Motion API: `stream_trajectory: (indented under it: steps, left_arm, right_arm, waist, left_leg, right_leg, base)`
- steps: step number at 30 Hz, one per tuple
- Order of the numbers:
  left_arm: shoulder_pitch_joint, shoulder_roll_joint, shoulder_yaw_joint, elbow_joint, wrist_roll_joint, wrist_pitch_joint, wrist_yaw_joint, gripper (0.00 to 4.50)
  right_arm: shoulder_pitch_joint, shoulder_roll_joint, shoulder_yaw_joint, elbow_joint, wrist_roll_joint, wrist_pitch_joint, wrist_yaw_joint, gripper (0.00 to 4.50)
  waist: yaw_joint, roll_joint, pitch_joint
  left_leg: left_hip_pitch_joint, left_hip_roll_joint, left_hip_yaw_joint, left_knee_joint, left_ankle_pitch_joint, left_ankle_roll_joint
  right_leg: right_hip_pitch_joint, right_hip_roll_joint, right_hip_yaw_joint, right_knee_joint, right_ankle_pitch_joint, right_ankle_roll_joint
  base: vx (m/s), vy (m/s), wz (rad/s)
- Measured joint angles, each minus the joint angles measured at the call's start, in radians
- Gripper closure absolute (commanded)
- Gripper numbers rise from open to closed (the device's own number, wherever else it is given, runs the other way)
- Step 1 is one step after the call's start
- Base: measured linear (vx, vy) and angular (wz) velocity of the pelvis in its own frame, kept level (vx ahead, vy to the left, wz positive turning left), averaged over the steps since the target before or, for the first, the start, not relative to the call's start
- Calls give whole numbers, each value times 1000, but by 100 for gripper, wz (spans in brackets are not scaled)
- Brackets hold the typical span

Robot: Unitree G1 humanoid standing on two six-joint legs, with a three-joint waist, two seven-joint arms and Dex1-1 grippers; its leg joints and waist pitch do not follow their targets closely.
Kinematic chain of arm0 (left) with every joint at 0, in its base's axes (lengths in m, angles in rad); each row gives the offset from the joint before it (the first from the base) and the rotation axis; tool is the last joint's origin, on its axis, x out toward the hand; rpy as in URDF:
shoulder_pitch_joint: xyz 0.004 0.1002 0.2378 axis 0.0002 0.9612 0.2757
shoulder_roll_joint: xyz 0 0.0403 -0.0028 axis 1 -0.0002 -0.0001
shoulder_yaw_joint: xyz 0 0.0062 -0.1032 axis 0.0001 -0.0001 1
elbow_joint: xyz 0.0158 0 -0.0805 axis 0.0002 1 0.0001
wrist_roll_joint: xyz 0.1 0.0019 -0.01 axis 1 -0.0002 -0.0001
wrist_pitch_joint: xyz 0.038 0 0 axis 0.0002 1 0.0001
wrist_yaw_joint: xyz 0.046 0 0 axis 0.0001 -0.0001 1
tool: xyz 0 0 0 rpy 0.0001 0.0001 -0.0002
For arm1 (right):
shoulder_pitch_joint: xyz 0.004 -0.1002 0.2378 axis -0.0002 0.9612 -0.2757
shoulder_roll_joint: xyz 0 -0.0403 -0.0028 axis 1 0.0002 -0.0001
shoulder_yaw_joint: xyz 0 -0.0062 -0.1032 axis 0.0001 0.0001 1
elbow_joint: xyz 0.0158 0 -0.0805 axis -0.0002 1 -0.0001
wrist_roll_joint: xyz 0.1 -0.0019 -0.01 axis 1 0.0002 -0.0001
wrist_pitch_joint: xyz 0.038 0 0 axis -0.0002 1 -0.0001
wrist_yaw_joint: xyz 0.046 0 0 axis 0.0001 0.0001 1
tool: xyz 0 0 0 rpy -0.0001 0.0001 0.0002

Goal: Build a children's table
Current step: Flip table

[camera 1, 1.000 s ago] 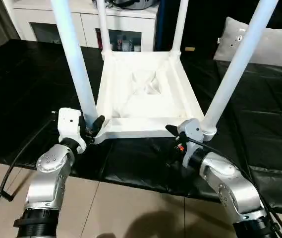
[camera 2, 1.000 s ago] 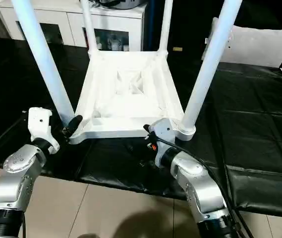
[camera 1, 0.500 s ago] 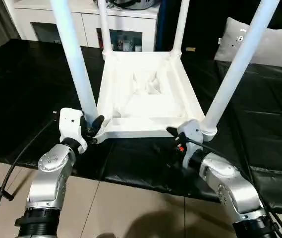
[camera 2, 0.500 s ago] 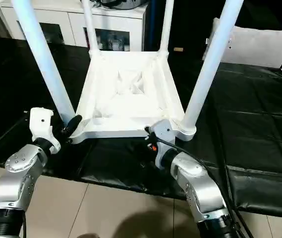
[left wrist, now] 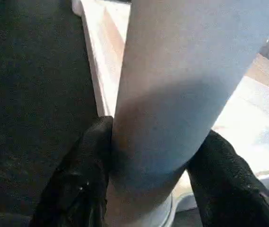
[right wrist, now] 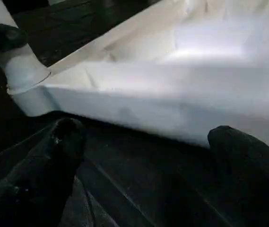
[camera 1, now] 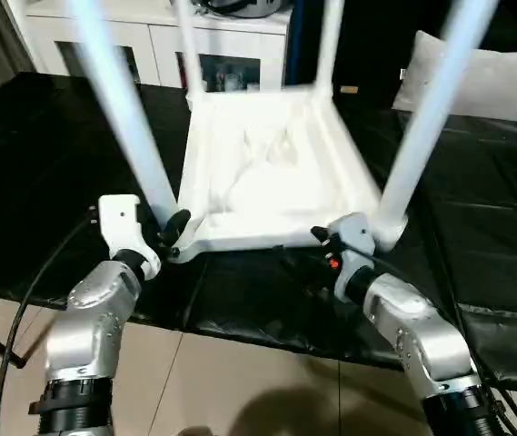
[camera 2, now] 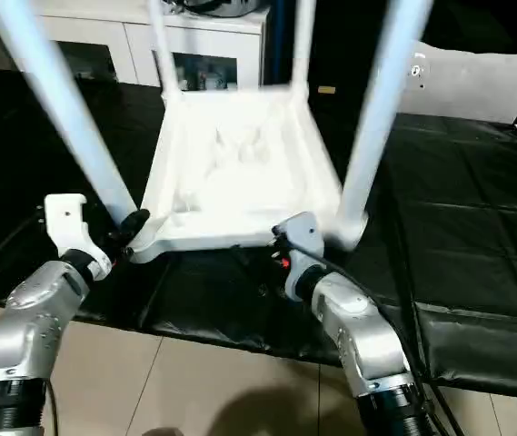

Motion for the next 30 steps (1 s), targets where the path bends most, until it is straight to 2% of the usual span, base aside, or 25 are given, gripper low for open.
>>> stream_trajectory:
  steps: [2, 5, 9, 12, 17, 20, 25, 27, 30]
  left_arm:
    - [-5, -23, 25, -9, -60, 50, 9, 249]
    - [-4, -39, 39, -25, -104, 104, 9, 249]
    - [-3, -36, 36, -33, -104, 119, 8, 249]
    - [-3, -25, 26, -49, -102, 140, 10, 249]
    - [0, -22, 19, -71, -102, 166, 11, 249]
    - [0, -25, 15, -76, -103, 175, 11, 249]
    - [1, -26, 11, -88, -103, 184, 11, 249]
    - [2, -25, 11, -89, -103, 184, 11, 249]
    - [3, -24, 3, -91, -103, 184, 10, 249]
  right_arm:
    - [-2, 2, -7, 0, 16, 16, -5, 0]
    - [-2, 5, -28, -11, 50, 41, 6, 0]
    - [-13, 31, -53, -35, 85, 66, 0, 0]
    - [-51, 63, -110, -18, 106, 71, -43, 0]
    - [-86, 113, -183, 61, 196, 69, -40, 0]
    - [-135, 129, -204, 135, 199, 71, -74, 0]
    - [-166, 147, -228, 180, 218, 69, -74, 0]
    - [-183, 157, -238, 209, 230, 57, -72, 0]
    - [-238, 187, -289, 301, 262, -4, -62, 0]
  waist:
    - [-1, -1, 0]
    - [-1, -2, 1]
    - [0, -2, 1]
    - [0, -2, 1]
    - [1, -2, 1]
    - [2, -2, 1]
    - [4, -2, 1]
    - [4, -2, 1]
    - [5, -2, 1]
  left_leg:
    - [0, 0, 0, 0, 0, 0]
    - [0, 0, 0, 0, 0, 0]
    - [0, 0, 0, -1, 0, 0]
    - [0, 0, 0, -1, 0, 0]
    - [0, 0, 1, -4, 0, 0]
    - [-1, 0, 1, -4, 1, 1]
    - [-3, 0, 1, -4, 2, 3]
    - [-4, 0, 1, -4, 2, 3]
    - [-7, 0, 1, -4, 3, 3]
  right_leg:
    - [-1, 0, 0, 0, 0, 0]
    - [-1, 0, 0, 0, 0, 0]
    - [-1, 0, 0, -1, 0, 0]
    - [-1, 0, 0, -1, 0, 0]
    - [-2, 0, 0, -1, -1, 1]
    - [-2, 0, 0, -1, -1, 0]
    - [-4, 0, 0, -2, -1, 0]
    - [-5, 0, 0, -1, -1, 0]
    - [-7, 0, -1, 0, -1, 0]
  base:
    - [0, 0, 0]
    - [0, 0, 0]
    - [0, 0, 0]
    - [0, 0, 0]
    - [0, 0, 0]
    - [0, 0, 0]
    - [0, 0, 0]
    - [0, 0, 0]
    - [0, 0, 0]
